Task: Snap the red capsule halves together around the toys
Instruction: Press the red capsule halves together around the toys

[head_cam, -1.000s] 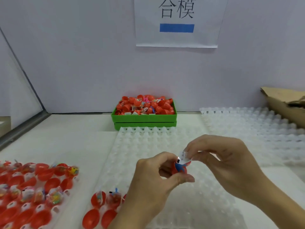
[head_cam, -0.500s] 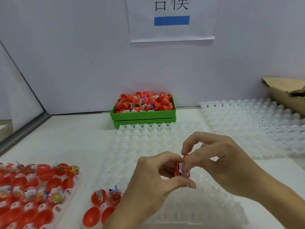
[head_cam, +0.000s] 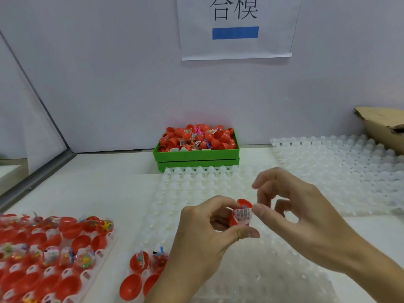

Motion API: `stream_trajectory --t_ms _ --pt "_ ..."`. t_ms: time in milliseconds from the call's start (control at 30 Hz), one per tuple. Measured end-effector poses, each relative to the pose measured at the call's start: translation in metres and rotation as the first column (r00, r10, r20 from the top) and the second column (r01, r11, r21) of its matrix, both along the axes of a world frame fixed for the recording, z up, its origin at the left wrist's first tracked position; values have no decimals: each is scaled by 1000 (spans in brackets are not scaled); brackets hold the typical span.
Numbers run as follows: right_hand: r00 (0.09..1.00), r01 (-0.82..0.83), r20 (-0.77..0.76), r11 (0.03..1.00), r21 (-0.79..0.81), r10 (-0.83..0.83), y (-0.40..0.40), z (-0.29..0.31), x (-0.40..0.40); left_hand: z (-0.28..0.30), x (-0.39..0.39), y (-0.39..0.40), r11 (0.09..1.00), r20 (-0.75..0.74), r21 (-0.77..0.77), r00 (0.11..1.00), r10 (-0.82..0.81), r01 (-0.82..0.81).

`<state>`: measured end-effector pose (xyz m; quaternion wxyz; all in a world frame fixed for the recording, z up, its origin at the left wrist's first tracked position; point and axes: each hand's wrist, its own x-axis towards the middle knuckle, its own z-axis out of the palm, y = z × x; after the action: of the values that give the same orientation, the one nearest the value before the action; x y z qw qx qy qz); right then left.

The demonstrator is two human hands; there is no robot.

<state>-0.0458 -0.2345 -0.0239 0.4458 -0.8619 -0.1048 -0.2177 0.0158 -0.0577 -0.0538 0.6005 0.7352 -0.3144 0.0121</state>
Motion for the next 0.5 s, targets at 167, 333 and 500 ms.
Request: stream_trajectory --t_ms 167,333,500 --pt "989 59 -136 998 14 -56 6 1 1 0 0 0 997 80 18 994 71 -73" --pt "983 96 -158 995 -14 -97 7 -1 2 -2 -1 -1 993 172 112 985 23 -43" --pt "991 80 -100 991 -108 -91 9 -4 1 -5 -1 -3 984 265 172 964 5 -52"
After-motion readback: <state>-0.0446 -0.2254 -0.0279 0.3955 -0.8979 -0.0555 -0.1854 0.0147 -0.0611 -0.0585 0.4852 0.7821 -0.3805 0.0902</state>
